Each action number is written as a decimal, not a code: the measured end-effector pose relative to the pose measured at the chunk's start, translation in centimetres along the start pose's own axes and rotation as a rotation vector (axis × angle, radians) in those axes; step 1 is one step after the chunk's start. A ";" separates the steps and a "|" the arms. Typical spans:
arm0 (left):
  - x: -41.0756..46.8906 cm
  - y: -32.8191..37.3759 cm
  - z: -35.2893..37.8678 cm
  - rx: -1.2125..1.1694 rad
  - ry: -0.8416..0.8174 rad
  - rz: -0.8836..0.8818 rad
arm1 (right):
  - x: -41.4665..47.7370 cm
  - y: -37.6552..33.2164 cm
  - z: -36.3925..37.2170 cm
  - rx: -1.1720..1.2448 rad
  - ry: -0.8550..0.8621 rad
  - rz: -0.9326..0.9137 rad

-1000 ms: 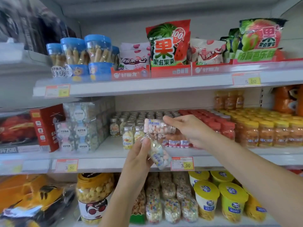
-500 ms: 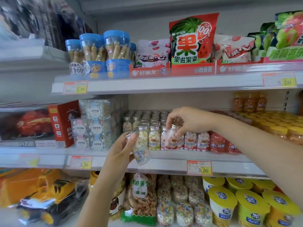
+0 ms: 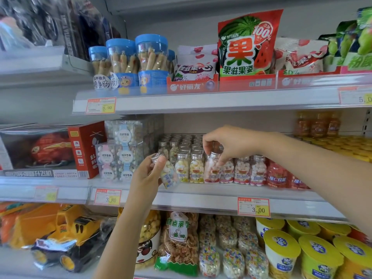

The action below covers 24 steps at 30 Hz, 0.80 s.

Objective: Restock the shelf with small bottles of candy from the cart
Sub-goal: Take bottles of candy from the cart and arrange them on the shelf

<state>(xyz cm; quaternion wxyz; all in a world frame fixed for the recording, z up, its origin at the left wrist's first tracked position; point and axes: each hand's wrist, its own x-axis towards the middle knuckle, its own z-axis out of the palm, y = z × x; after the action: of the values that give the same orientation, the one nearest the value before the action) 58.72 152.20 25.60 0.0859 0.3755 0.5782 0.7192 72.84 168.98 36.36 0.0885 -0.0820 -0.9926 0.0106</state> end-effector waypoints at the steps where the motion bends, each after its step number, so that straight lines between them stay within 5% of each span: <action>1: 0.0 -0.1 0.0 0.015 -0.004 -0.005 | -0.1 0.0 0.1 -0.009 -0.002 -0.001; 15: 1.1 -0.9 1.0 0.072 -0.020 0.030 | 1.0 -0.6 0.6 -0.175 -0.096 -0.013; 24: 4.2 -1.0 -1.3 0.265 0.111 0.078 | 1.7 -0.7 0.9 -0.244 -0.107 -0.015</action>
<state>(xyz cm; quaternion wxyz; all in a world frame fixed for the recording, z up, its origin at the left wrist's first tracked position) 54.59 153.87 26.54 -0.0246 0.3654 0.6569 0.6591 70.95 168.56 35.79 0.0249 -0.0842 -0.9904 -0.1064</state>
